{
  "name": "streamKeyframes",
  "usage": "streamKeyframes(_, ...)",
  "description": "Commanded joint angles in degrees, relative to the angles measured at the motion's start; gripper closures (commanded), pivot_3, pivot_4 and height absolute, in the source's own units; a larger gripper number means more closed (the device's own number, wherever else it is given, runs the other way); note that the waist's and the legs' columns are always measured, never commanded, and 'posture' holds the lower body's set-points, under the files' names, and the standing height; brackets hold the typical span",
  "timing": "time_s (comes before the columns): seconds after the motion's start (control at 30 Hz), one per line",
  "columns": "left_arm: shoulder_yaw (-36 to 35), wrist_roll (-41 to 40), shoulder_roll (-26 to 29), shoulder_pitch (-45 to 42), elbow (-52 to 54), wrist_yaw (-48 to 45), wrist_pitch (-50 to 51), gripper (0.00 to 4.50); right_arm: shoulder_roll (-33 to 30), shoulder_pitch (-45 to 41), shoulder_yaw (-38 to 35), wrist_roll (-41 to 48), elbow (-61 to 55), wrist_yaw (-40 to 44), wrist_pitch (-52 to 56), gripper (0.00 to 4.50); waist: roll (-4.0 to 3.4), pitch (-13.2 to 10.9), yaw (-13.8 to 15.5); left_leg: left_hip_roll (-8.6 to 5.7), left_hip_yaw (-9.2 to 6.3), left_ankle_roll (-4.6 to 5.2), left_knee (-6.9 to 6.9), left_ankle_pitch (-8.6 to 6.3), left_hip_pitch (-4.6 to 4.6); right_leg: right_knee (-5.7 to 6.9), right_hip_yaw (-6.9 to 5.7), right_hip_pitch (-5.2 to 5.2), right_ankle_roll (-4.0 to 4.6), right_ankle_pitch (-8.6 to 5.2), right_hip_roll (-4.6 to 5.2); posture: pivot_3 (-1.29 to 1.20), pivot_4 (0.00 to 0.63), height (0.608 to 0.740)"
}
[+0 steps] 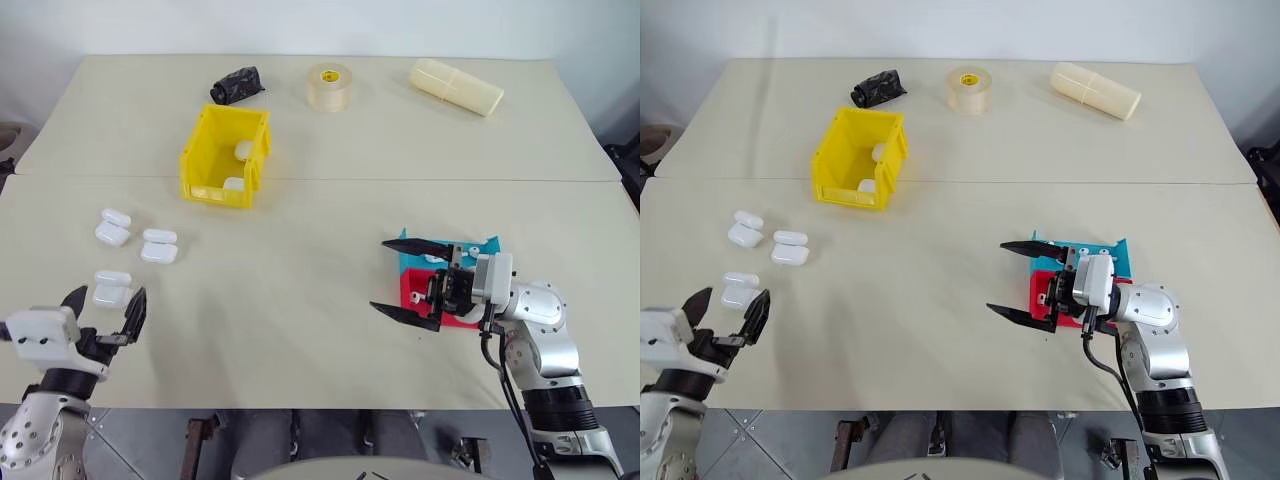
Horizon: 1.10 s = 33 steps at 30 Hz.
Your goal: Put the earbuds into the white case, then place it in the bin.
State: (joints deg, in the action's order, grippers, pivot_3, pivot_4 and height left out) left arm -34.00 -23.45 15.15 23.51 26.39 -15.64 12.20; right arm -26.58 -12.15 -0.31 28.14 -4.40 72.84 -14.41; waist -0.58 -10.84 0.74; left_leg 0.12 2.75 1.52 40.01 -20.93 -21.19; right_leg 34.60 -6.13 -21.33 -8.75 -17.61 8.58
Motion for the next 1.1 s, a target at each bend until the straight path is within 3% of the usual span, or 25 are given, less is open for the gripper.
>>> streamKeyframes(0.03, -1.9, -1.1, -0.8, 0.6, 2.8, 3.6, 2.1, 0.04, -0.2, -0.2, -0.5, 0.7, -0.3, -0.2, -0.9, 0.00, 0.00, 0.0, 0.2, 0.00, 0.00, -0.01, 0.00, 0.00, 0.00, 0.00, 0.00, -0.01, 0.00, 0.00, 0.00, 0.00, 0.150, 0.740)
streamKeyframes(0.23, -5.2, -6.7, 2.5, 0.3, 5.1, 6.9, 13.0, 0.04, -1.6, 0.0, -1.0, 0.5, 1.1, -0.1, -0.3, 0.00, 0.02, 0.0, 0.1, 0.02, 0.01, 0.00, -0.01, -0.02, -0.01, 0.00, 0.02, -0.02, 0.02, -0.01, 0.00, 0.00, 0.150, 0.740)
streamKeyframes(0.37, -11.4, -15.8, 15.0, -1.7, 5.6, 4.2, 27.4, 0.04, -1.9, 0.0, -1.2, 0.4, 2.2, -0.7, 0.2, 0.00, 0.11, 0.0, 0.0, 0.11, -0.01, -0.04, -0.01, -0.02, 0.00, 0.11, 0.00, -0.08, 0.13, -0.07, -0.05, 0.00, 0.150, 0.740)
streamKeyframes(0.5, -13.3, -19.4, 30.6, -4.5, 1.9, 1.5, 43.3, 0.04, -1.8, -0.7, -0.2, 0.0, 3.4, -0.1, -0.1, 0.00, 0.06, 0.0, -0.1, 0.06, -0.08, -0.06, 0.00, -0.02, 0.04, 0.25, 0.01, -0.10, 0.23, -0.12, -0.02, 0.00, 0.150, 0.740)
streamKeyframes(0.67, -10.8, -21.1, 41.2, -9.7, -2.5, -0.7, 57.3, 0.04, -1.0, -1.4, 0.7, -0.5, 3.9, -0.3, -0.3, 0.00, 0.04, 0.0, -1.0, 0.00, -0.09, -0.10, -0.11, -0.05, 0.02, 0.30, 0.03, -0.18, 0.27, -0.14, -0.02, 0.00, 0.150, 0.740)
streamKeyframes(0.8, -5.9, -20.0, 45.7, -13.8, -4.7, -1.6, 64.9, 0.04, -0.8, -0.9, 0.9, -0.8, 3.3, -0.4, -0.4, 0.00, 0.03, -0.1, -1.3, 0.03, -0.08, -0.14, -0.22, -0.06, 0.04, 0.33, 0.01, -0.23, 0.33, -0.18, -0.09, 0.00, 0.150, 0.740)
streamKeyframes(1.1, 5.3, -14.9, 46.0, -22.4, -9.9, -1.6, 67.9, 0.04, -0.9, 0.1, 1.2, -1.1, 2.2, -1.3, -0.6, 0.00, 0.02, -0.1, -1.1, 0.03, -0.06, -0.19, -0.23, -0.04, 0.04, 0.33, 0.02, -0.24, 0.33, -0.18, -0.10, 0.00, 0.150, 0.740)
